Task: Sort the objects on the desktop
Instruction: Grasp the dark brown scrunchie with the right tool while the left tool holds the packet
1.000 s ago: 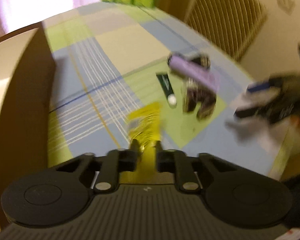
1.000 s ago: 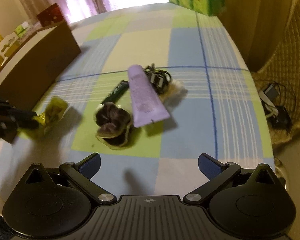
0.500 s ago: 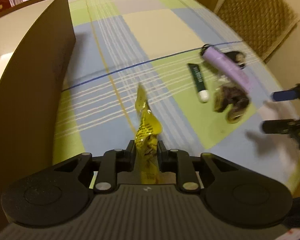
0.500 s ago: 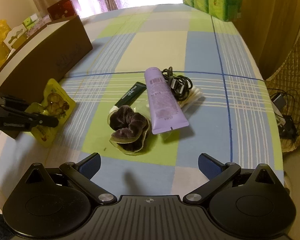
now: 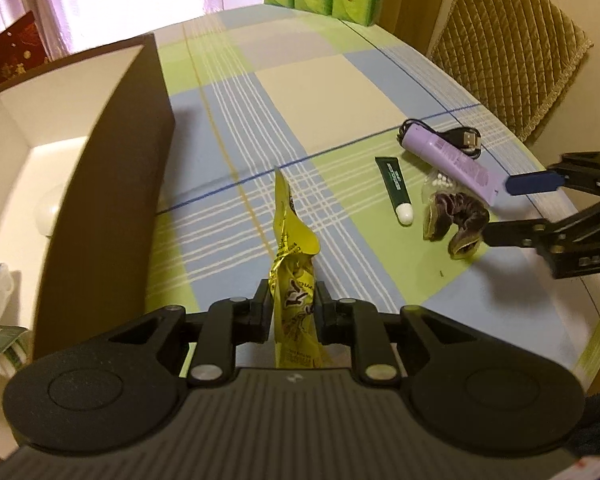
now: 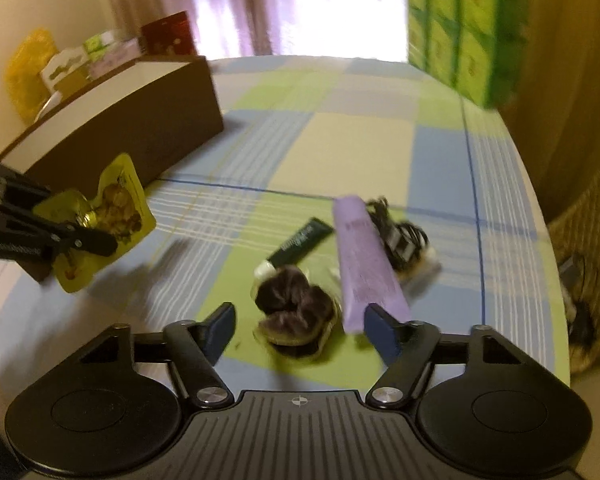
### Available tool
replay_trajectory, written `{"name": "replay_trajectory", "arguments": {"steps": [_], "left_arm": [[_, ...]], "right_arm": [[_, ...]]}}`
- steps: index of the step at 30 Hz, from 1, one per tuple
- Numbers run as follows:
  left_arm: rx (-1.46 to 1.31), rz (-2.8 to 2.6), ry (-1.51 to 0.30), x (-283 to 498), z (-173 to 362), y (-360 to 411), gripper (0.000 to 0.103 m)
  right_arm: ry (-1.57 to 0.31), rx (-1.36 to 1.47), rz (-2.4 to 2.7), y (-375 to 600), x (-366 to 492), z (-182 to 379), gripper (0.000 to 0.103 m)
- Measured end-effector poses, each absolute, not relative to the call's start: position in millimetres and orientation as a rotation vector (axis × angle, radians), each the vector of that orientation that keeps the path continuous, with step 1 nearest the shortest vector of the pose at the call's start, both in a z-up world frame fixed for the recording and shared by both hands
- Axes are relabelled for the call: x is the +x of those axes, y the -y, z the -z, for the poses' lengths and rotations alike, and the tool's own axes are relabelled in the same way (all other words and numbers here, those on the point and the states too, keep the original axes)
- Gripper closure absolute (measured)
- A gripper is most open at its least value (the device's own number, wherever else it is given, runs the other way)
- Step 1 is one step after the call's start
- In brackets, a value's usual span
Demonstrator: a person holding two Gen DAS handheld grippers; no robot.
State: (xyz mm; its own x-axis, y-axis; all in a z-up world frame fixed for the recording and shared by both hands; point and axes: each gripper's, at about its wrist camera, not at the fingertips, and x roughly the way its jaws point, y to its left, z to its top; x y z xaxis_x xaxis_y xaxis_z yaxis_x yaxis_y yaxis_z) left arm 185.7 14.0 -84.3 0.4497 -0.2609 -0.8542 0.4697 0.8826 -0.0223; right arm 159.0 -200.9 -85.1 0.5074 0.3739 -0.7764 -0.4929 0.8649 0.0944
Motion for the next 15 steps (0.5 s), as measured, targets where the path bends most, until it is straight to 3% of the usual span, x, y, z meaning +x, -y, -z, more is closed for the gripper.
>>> {"name": "replay_trajectory", "arguments": {"steps": [11, 15], "left_arm": [[0.2, 0.441, -0.98, 175.8, 71.2, -20.9, 0.086], [0.19, 0.442, -0.983, 169.0, 69.5, -23.7, 0.087]], "right_arm": [[-0.925, -0.396, -0.576, 165.0, 170.6, 127.7, 0.067], [-0.941, -0.381, -0.575, 168.4, 167.2, 124.2, 0.088]]}}
